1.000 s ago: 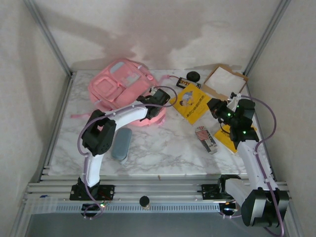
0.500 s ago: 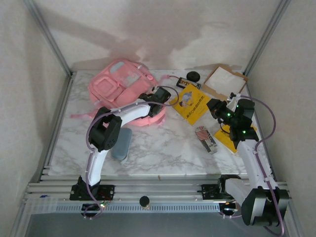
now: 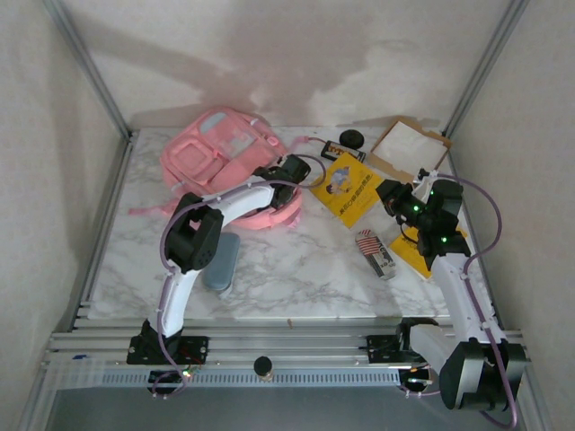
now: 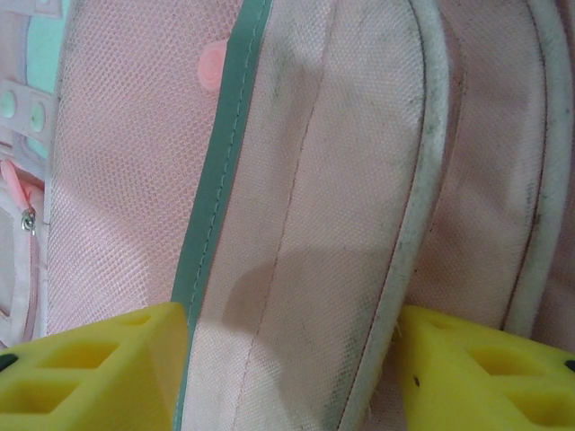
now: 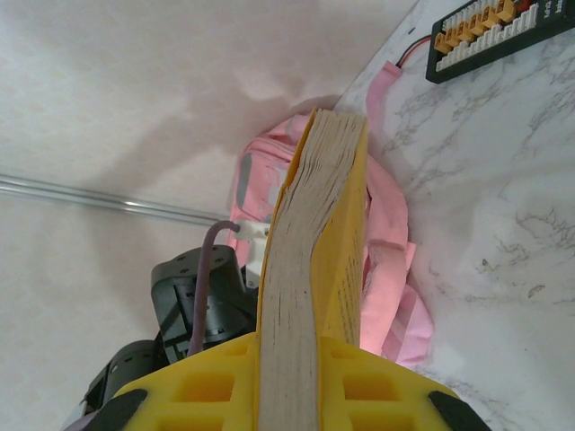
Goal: Pack books, pencil case, and school supplies into a backpack
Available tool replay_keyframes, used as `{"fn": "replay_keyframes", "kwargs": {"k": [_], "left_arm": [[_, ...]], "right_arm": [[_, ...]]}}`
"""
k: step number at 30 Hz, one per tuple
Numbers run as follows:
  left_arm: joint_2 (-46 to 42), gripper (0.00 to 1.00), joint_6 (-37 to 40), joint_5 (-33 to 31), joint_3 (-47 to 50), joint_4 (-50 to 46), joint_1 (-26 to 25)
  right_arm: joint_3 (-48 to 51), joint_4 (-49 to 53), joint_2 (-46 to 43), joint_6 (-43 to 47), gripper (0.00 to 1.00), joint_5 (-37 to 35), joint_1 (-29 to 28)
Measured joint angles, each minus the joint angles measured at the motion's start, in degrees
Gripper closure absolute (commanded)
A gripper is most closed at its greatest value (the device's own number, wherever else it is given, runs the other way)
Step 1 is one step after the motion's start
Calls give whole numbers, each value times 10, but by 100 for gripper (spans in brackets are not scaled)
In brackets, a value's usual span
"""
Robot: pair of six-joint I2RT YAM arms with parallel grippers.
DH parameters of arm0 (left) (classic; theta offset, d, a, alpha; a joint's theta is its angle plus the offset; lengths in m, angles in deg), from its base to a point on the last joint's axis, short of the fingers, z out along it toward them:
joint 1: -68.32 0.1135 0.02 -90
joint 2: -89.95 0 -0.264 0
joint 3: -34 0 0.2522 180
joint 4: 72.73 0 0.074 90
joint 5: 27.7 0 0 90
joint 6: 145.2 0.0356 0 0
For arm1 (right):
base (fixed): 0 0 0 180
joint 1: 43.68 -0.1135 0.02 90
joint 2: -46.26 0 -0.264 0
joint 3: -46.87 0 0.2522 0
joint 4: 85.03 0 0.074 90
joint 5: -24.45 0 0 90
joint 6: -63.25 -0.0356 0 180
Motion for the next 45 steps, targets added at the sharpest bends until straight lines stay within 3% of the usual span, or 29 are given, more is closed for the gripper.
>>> {"fn": "replay_keyframes", "kwargs": {"k": [7, 16, 29, 36, 45], "left_arm": [[21, 59, 4, 13, -12, 1, 12], [27, 100, 34, 35, -19, 3, 13], [19, 100, 75, 44, -116, -61, 27], [-26, 100, 82, 40, -191, -84, 49], [-49, 100, 90, 51, -215, -89, 69]], "right_arm": [[0, 0, 3, 0, 100, 0, 0], [0, 0, 6, 0, 100, 0, 0], [3, -22, 17, -21, 100, 2, -7], [7, -97, 63, -65, 100, -5, -85], [6, -258, 212, -130, 100, -46, -172]]}}
